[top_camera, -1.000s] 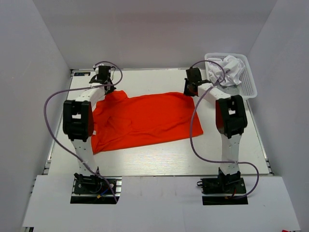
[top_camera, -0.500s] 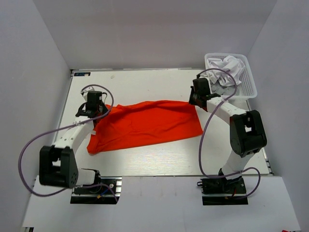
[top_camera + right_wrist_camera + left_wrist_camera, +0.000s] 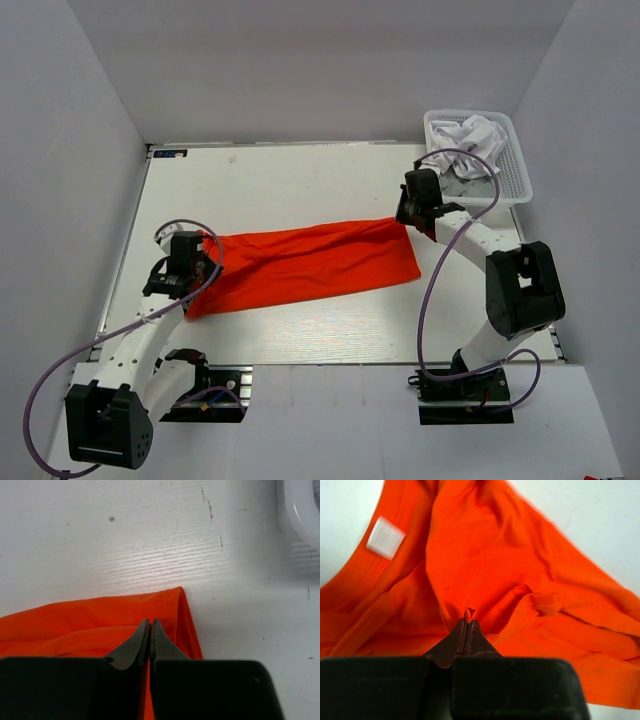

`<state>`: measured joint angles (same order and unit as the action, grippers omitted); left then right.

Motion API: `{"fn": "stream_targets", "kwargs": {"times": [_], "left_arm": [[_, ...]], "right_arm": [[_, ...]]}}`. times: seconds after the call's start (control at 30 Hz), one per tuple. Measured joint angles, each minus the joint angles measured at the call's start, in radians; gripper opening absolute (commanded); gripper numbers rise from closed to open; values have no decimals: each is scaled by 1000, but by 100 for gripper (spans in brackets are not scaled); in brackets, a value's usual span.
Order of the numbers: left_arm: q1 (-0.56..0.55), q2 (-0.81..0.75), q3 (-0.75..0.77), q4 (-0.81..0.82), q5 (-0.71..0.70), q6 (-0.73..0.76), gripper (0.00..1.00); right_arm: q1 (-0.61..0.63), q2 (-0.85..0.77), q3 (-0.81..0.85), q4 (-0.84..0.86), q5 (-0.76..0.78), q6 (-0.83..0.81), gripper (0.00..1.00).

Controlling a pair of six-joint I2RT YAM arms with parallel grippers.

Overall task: Fold and stack the t-shirts
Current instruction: Fold the other side of the tshirt into a rectangle

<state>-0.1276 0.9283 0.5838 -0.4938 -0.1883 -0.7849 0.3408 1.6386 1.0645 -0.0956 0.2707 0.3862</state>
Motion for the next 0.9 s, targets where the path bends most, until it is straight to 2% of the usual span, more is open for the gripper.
{"fn": "stream_targets", "kwargs": {"times": [0.2, 0.27, 0.3, 0.33, 0.37, 0.4, 0.43, 0.67, 0.8, 0.9], "left_arm": [[0, -86, -9, -139, -19, -68, 1], [0, -104, -9, -193, -34, -90, 28], [0, -106, -8, -220, -35, -102, 39], [0, -104, -6, -249, -32, -116, 68], [0, -102, -6, -277, -27, -122, 81], [0, -101, -5, -306, -16, -136, 92], [0, -101, -4, -332, -7, -151, 100], [0, -118, 56, -439, 3, -196, 100], [0, -76, 91, -319, 16, -178, 100], [0, 49, 101, -190, 70, -153, 100]], "right_arm": [[0, -13, -43, -10, -1, 5, 0], [0, -18, -63, -6, -5, 17, 7], [0, -22, -76, -8, -4, 24, 24], [0, -25, -90, -13, -2, 34, 42], [0, -27, -100, -19, 5, 49, 57], [-1, -27, -107, -35, 15, 62, 68], [-1, -28, -115, -47, 24, 71, 71], [-4, -82, -122, -118, 50, 90, 75], [10, -123, -122, -88, 28, 85, 77], [34, -98, -103, -72, -6, 77, 77]]}}
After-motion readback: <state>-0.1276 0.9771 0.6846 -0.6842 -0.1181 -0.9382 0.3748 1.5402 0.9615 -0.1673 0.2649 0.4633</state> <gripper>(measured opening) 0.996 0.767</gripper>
